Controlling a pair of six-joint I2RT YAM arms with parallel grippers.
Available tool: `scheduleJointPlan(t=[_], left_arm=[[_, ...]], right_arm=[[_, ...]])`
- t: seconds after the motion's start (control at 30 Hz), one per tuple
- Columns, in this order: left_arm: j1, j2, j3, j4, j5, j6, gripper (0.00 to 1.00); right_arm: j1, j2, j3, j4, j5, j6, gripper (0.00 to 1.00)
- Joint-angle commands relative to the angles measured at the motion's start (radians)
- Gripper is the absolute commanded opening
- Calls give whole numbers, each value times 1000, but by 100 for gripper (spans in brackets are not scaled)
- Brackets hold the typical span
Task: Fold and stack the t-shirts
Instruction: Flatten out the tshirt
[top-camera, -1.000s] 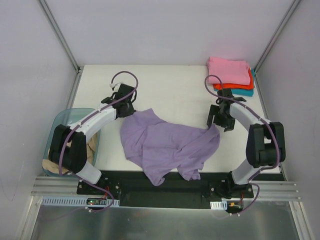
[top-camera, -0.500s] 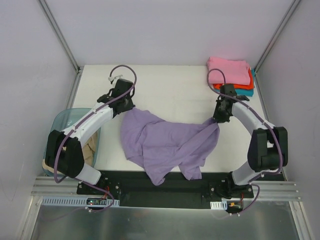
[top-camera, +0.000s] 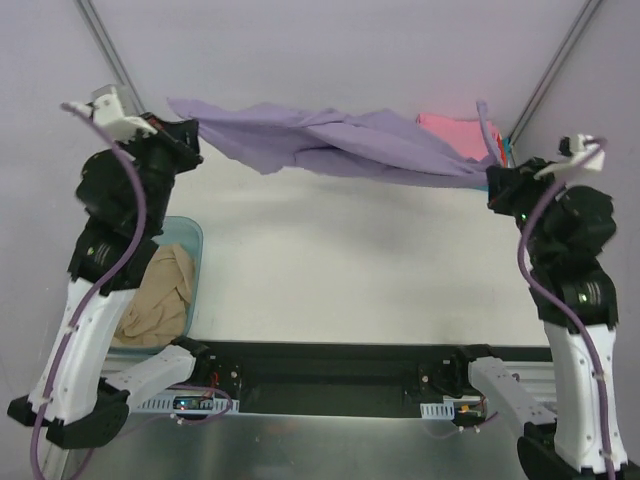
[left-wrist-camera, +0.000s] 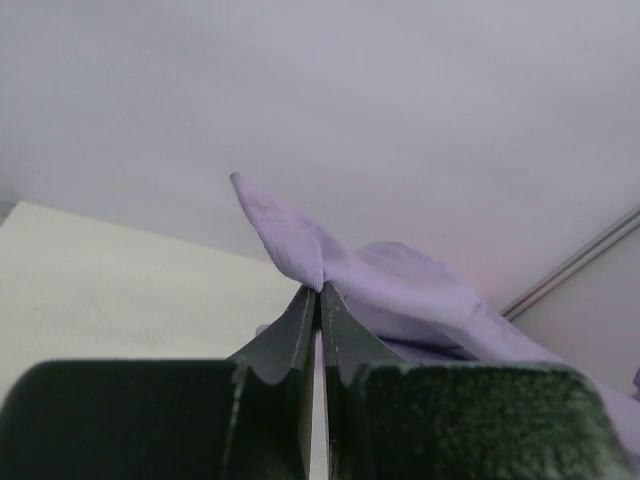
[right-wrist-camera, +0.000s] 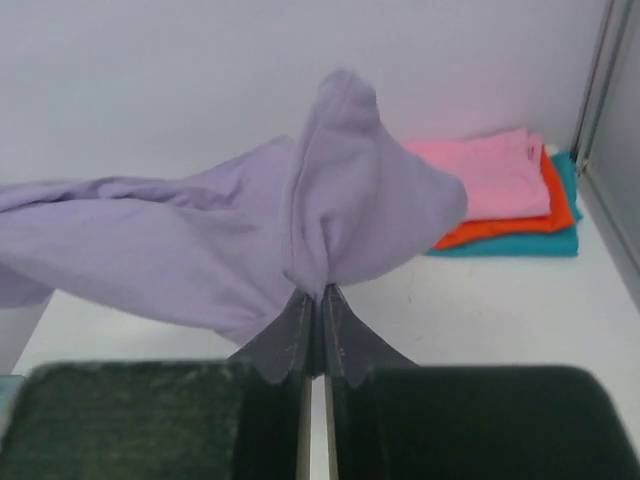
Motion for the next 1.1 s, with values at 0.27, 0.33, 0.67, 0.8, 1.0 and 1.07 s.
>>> scheduleJointPlan(t=[0.27, 0.33, 0.67, 0.8, 1.0, 1.07], left_arm=[[9, -50, -4, 65, -144, 105, 0], [9, -9, 8, 65, -177, 115, 0], [139, 467, 146, 65, -177, 94, 0], [151, 762, 362, 47, -93, 137, 0], [145, 1021, 659, -134, 151, 93, 99], [133, 980, 590, -134, 197, 67, 99]], right_arm=[[2, -206, -133, -64, 35, -24, 11], [2, -194, -158, -74, 49, -24, 12], [-3, 16, -228, -86, 137, 35, 15], [-15, 167, -256, -78, 144, 72, 22], [-24, 377, -167, -208, 220, 71, 78], [-26, 382, -161, -232, 248, 71, 86]])
